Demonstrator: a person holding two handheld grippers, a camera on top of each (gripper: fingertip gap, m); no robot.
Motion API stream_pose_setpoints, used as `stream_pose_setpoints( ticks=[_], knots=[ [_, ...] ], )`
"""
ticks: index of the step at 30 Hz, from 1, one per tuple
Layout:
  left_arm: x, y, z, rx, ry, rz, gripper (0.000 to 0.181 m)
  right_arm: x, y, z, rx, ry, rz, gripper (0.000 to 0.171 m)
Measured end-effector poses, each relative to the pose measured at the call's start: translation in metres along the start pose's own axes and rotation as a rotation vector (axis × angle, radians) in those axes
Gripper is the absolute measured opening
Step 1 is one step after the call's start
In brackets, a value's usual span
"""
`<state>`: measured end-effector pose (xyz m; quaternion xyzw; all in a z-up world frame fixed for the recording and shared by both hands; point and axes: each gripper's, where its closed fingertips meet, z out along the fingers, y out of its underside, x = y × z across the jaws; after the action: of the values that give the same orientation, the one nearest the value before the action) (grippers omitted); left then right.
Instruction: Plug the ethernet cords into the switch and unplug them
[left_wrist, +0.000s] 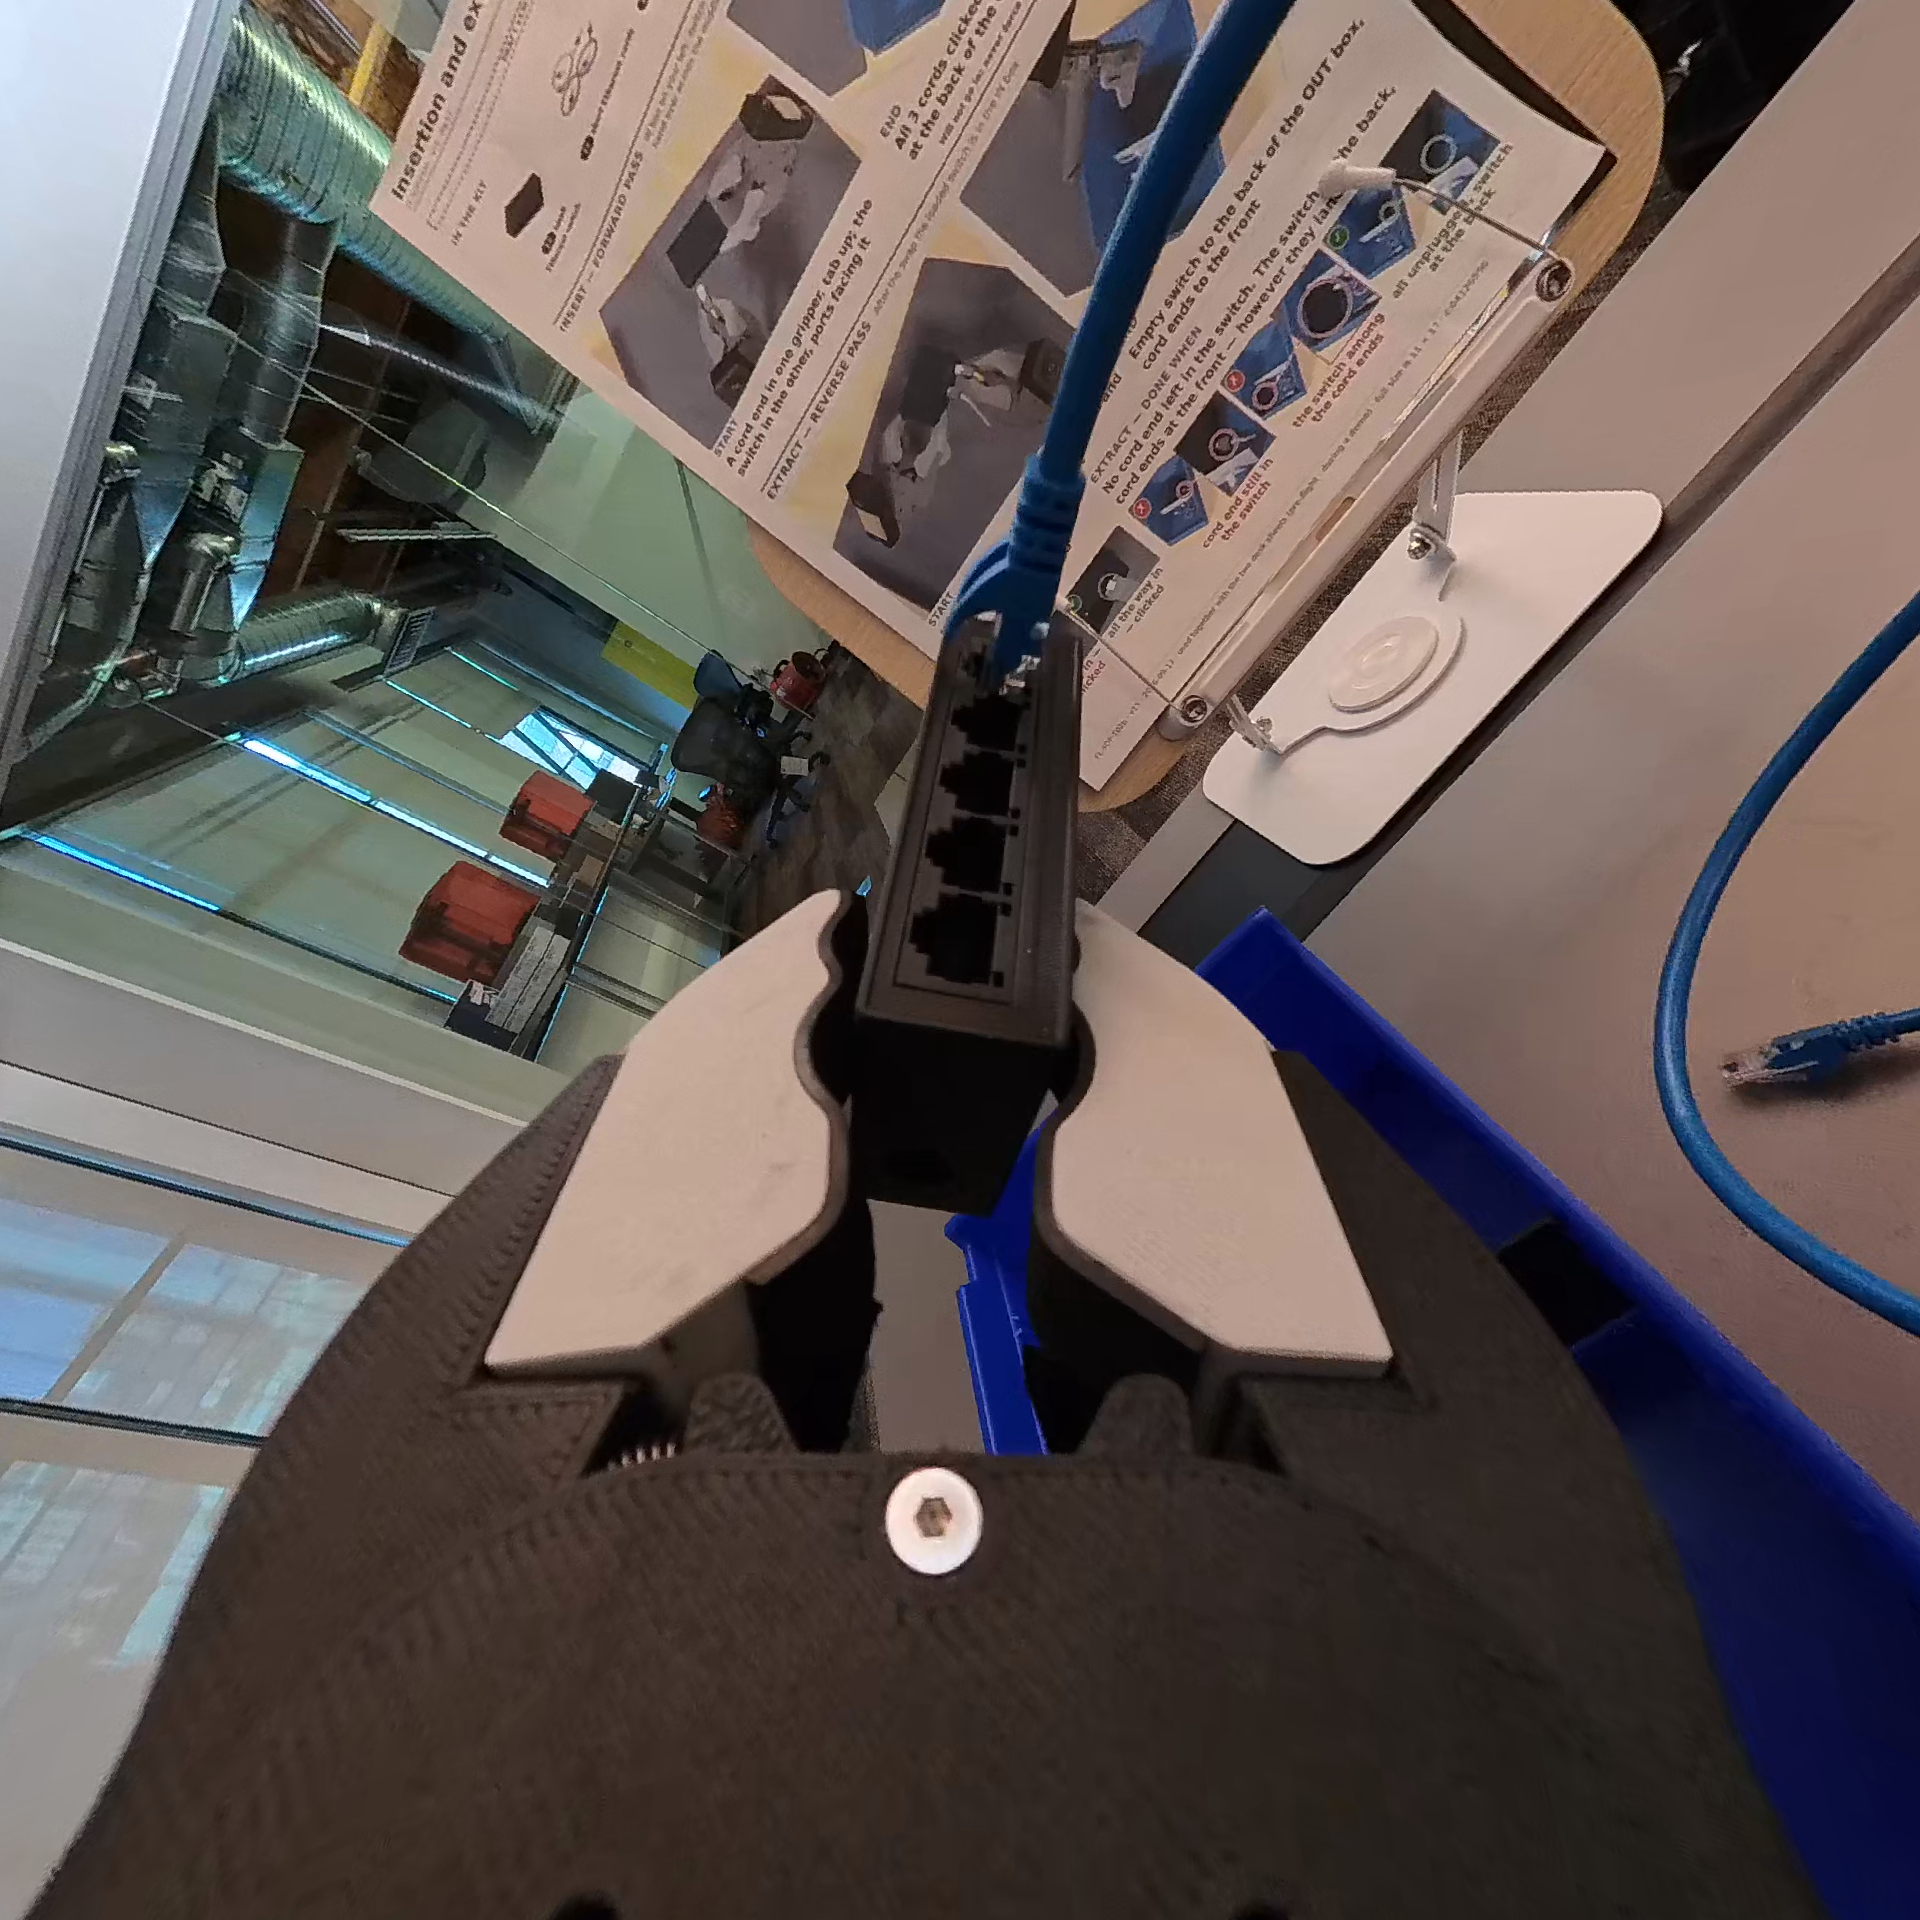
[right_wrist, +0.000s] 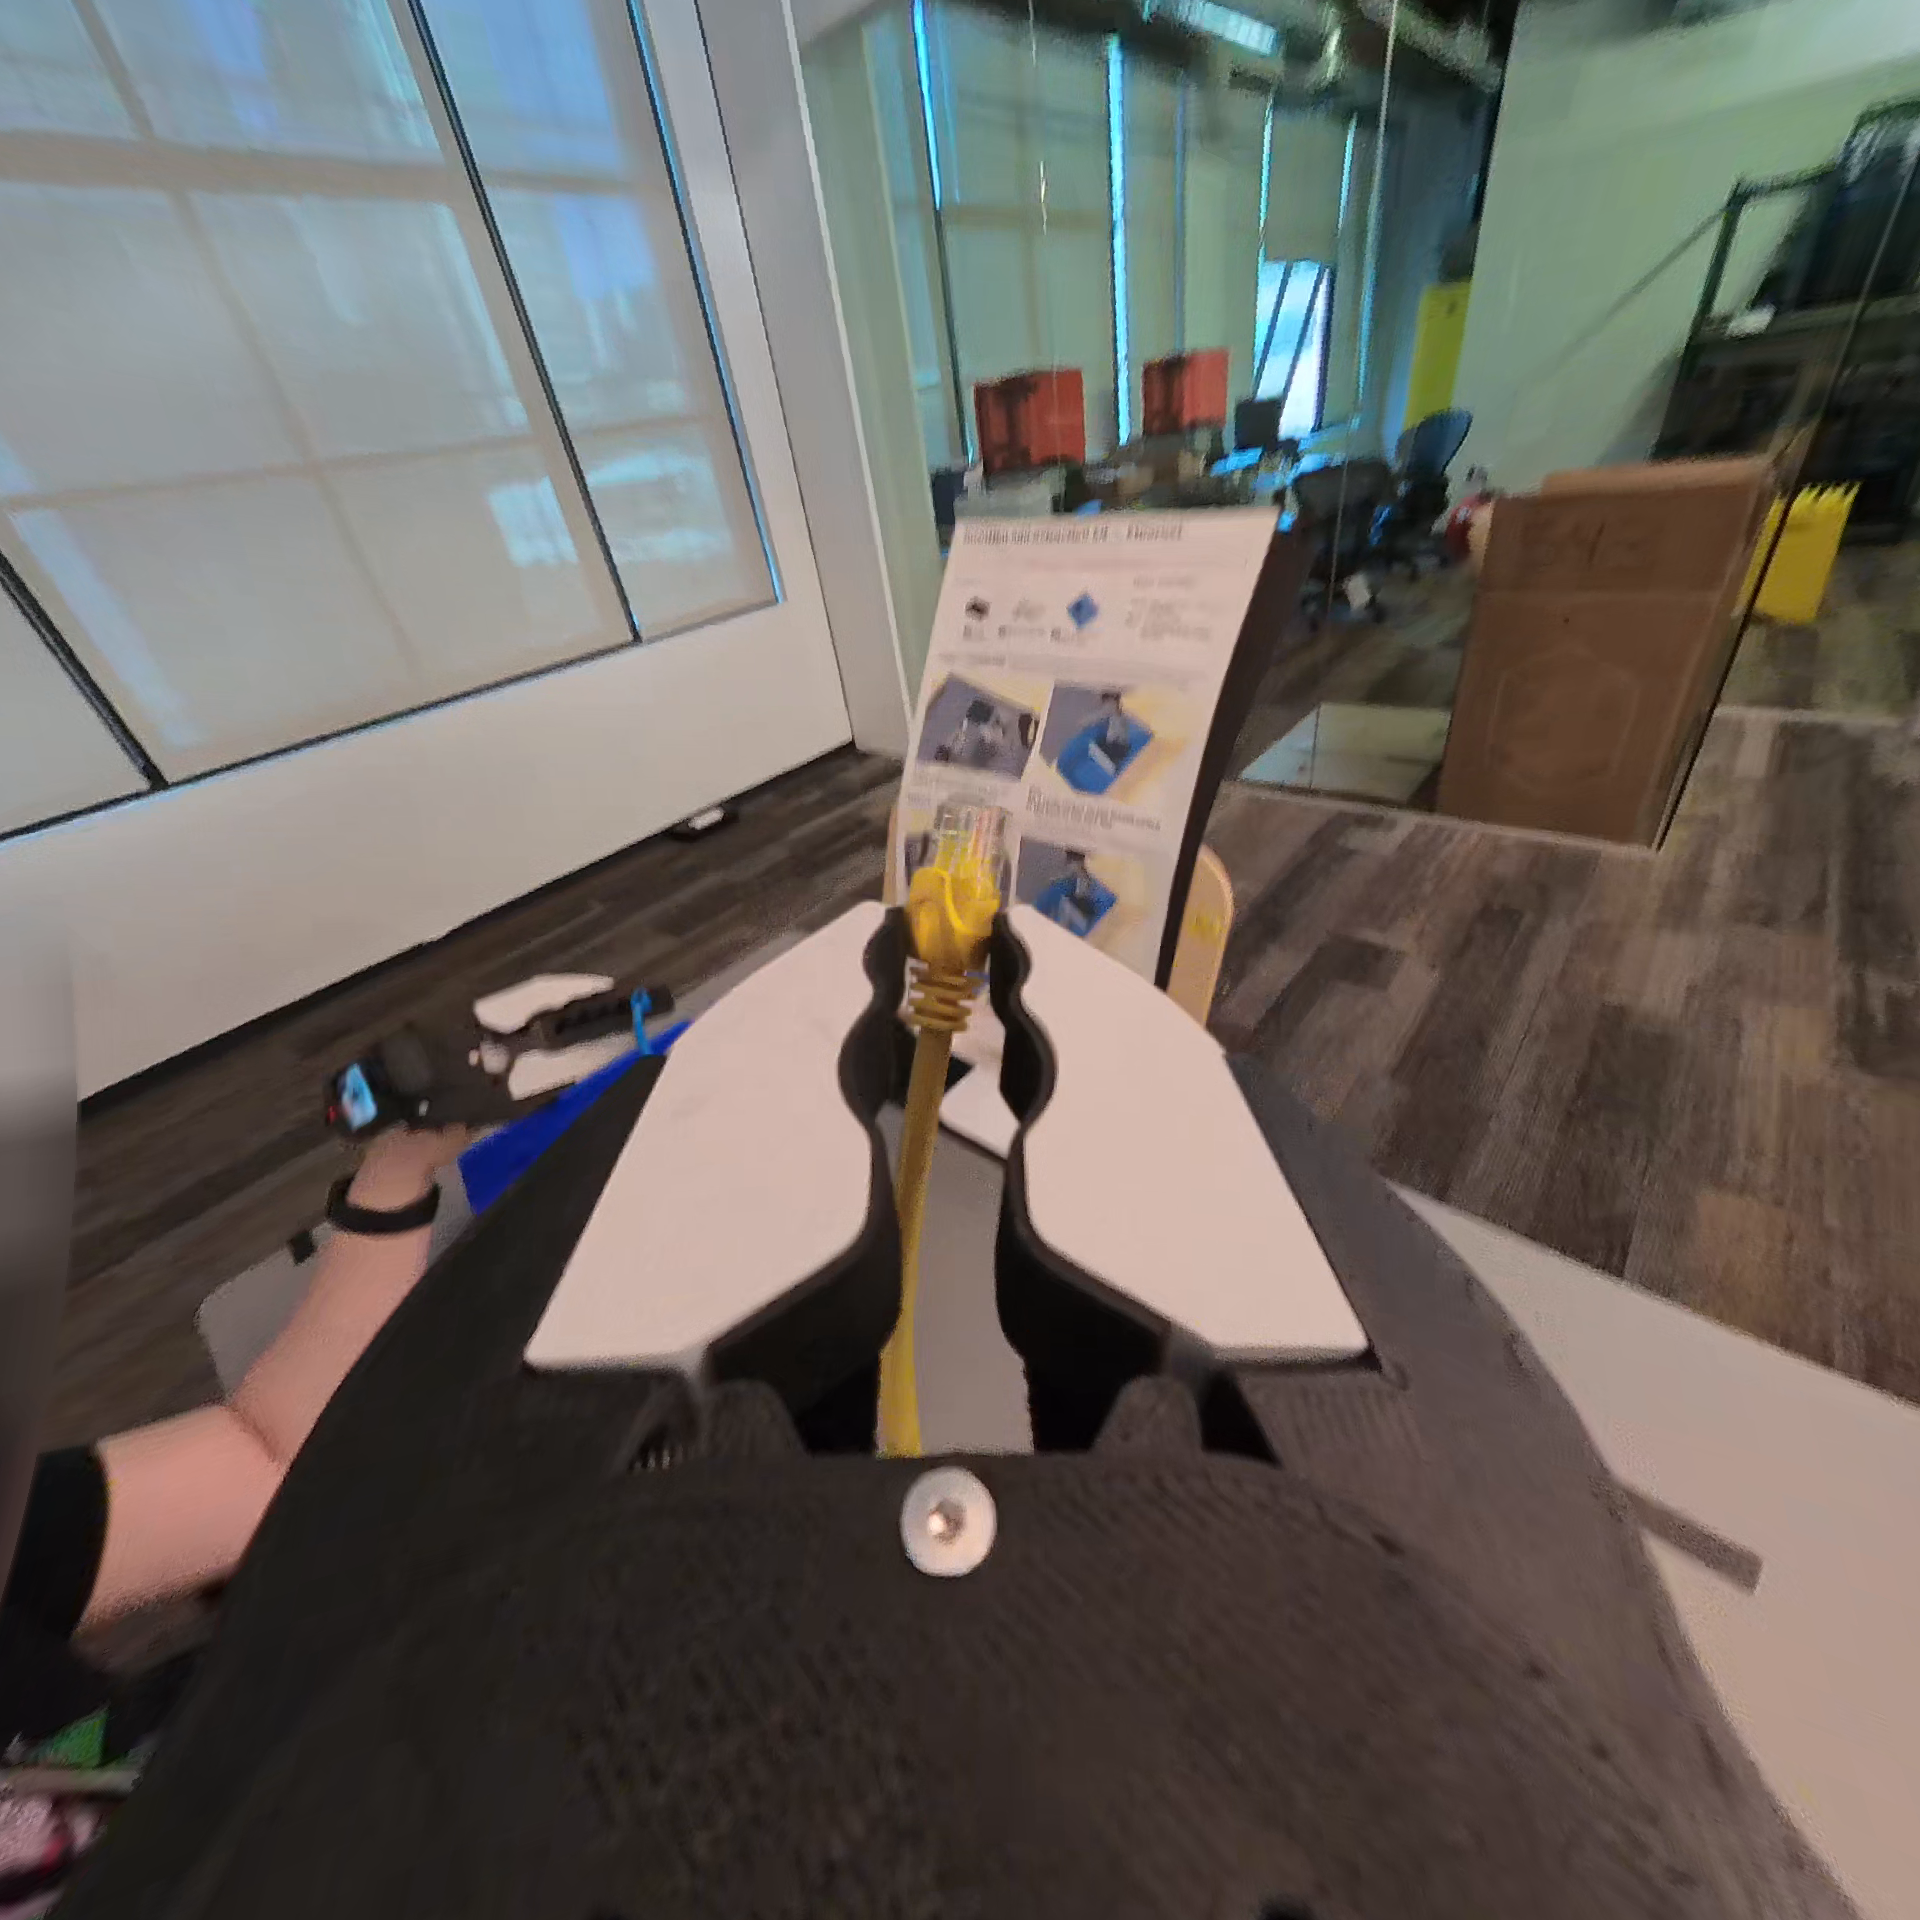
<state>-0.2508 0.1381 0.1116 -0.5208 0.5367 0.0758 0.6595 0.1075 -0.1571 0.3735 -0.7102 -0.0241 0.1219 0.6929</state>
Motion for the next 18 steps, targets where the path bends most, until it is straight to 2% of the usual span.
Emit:
stream_pose_setpoints(
  ticks=[3,7,14,18],
  knots=[
    [-0.001,-0.001,-0.001,0.005,0.000,-0.005,0.031,0.014,0.051,0.010,-0.137,0.010,0.030,0.017],
    [-0.001,0.000,-0.001,0.005,0.001,-0.009,0.031,0.020,0.140,0.025,-0.356,-0.021,0.069,0.017],
    [0.001,-0.001,0.000,0.004,0.006,-0.001,0.031,0.038,0.330,0.040,-0.758,0.000,0.166,0.017],
    [0.002,-0.002,0.000,0.003,0.009,0.004,0.031,0.056,0.419,0.044,-0.889,0.075,0.131,0.018]
  ],
)
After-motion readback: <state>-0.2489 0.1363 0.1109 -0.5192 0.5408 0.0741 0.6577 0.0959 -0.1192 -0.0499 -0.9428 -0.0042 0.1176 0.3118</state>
